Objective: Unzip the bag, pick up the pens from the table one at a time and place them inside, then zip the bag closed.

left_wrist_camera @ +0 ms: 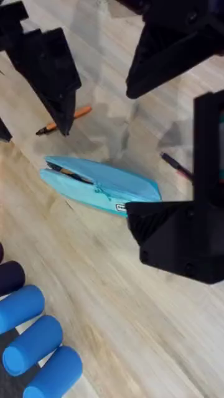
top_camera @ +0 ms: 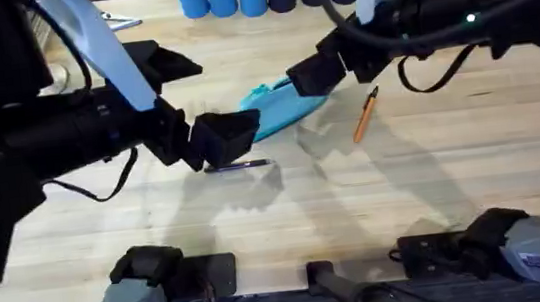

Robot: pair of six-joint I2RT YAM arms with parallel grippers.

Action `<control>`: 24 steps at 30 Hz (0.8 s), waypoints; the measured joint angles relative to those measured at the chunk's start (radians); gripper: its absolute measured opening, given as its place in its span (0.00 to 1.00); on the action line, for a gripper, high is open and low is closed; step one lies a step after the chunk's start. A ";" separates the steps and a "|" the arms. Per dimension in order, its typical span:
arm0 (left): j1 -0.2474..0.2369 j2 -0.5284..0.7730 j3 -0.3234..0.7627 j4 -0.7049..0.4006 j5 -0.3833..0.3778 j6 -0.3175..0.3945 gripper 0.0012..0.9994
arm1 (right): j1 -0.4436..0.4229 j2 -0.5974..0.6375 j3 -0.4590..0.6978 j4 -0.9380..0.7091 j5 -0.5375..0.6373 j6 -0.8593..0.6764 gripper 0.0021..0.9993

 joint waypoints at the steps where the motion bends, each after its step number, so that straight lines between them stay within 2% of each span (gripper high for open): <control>1: 0.000 -0.001 0.000 -0.003 0.000 0.000 1.00 | 0.000 0.000 0.000 0.000 0.003 -0.030 1.00; 6: 0.000 0.002 0.000 -0.028 -0.001 -0.003 1.00 | 0.000 0.000 0.000 0.000 0.075 -0.162 1.00; 24: 0.000 0.002 0.000 -0.054 -0.001 -0.003 1.00 | 0.000 0.014 0.000 0.014 0.260 -0.394 1.00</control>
